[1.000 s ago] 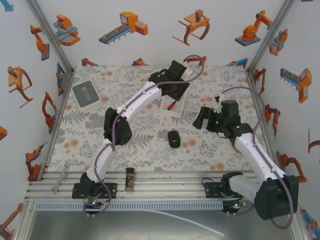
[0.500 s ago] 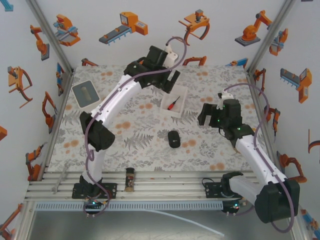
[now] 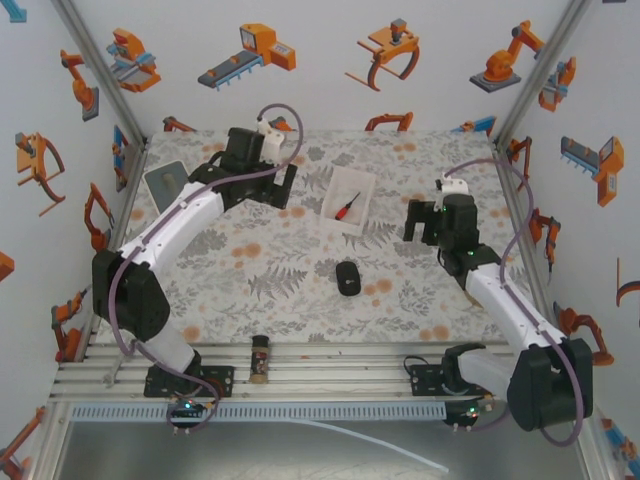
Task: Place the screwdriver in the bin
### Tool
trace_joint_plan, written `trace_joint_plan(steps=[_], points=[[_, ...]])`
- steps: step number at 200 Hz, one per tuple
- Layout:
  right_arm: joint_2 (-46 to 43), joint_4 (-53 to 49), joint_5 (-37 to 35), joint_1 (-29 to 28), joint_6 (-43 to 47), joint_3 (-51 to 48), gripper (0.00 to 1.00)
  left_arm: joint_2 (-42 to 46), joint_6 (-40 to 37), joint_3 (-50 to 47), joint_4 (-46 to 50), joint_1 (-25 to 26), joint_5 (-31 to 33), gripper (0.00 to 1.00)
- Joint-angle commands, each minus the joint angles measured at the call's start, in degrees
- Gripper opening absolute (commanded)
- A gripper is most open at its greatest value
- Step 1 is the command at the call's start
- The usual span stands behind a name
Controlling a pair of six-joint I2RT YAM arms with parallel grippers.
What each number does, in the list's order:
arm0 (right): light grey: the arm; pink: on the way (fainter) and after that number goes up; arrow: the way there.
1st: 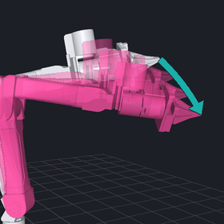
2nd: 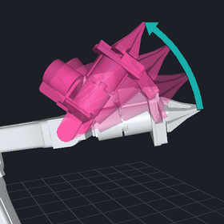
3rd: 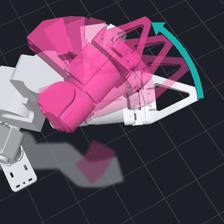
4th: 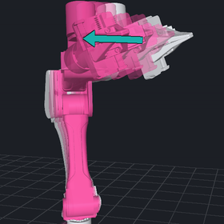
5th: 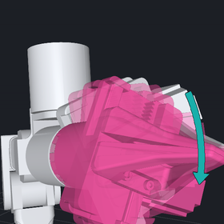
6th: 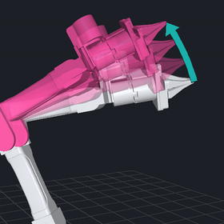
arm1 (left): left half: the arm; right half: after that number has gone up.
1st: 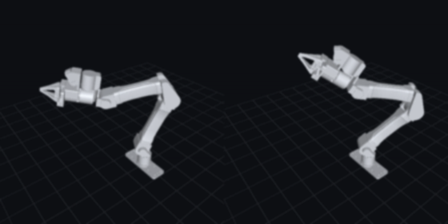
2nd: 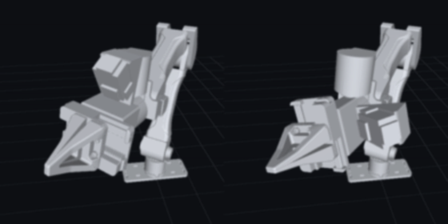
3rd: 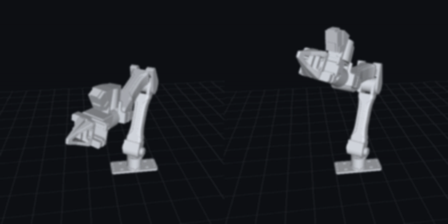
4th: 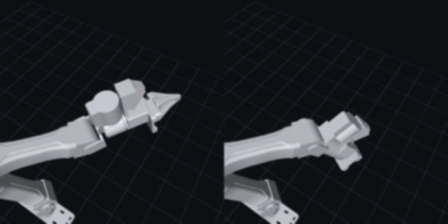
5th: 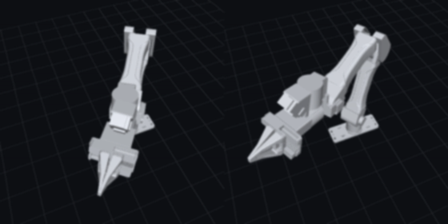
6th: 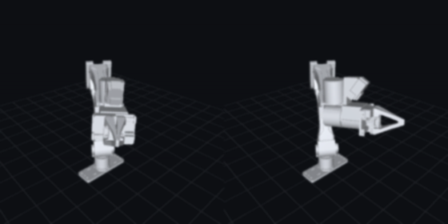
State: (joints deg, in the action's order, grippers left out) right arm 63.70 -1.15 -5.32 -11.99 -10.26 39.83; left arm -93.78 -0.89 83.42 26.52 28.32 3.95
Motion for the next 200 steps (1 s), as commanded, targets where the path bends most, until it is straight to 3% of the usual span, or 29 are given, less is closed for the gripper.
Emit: trace_joint_plan(steps=[1, 52, 85, 130, 161, 200], points=[[0.61, 8.85, -5.12, 0.29, 4.46, -2.51, 0.99, 5.29, 2.28, -9.43, -12.04, -5.02, -1.77, 0.97], [4.67, 24.95, -4.5, 5.93, 5.11, -10.94, 0.99, 11.62, 3.18, -30.43, -32.74, -18.0, -7.64, 0.97], [6.52, 31.55, -5.93, 8.08, 7.89, -14.76, 0.99, 14.33, 3.8, -42.15, -45.12, -25.69, -15.24, 0.97], [9.41, 39.01, -2.1, 13.77, 7.08, -19.18, 0.99, 18.53, 1.5, -53.44, -55.64, -28.81, -17.05, 0.97], [13.05, 43.86, 1.49, 17.23, 3.39, -19.95, 0.99, 18.93, 1.92, -55.77, -58.6, -30.43, -16.92, 0.97], [21.45, 58.62, 3.49, 17.96, 1.69, -23.39, 0.99, 15.76, 2.97, -61.31, -67.3, -33.55, -19.02, 0.97]])
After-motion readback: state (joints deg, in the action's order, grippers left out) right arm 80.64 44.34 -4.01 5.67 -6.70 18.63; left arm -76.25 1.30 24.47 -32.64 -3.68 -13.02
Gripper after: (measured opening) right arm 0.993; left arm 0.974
